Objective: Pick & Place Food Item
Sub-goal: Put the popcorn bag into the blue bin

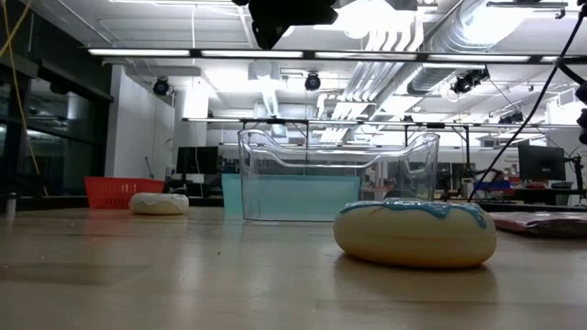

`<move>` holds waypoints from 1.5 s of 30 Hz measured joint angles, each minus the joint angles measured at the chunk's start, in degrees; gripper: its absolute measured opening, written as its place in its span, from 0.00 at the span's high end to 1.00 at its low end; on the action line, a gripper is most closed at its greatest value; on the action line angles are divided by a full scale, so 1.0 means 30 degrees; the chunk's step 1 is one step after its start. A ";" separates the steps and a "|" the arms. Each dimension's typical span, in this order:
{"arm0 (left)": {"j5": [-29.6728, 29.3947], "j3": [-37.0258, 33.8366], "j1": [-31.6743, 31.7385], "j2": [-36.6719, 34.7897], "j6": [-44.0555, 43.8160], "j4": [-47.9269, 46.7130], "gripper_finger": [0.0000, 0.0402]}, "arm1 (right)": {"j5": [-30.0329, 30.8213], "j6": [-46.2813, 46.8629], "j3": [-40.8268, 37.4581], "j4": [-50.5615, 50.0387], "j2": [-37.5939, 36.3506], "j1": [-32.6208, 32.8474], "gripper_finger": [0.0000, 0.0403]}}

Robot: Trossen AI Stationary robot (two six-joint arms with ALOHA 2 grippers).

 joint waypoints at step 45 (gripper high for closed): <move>0.0000 0.0000 0.0018 0.0000 -0.0219 0.0000 0.74 | 0.1472 0.0940 0.0117 0.3018 0.3463 -0.0553 0.63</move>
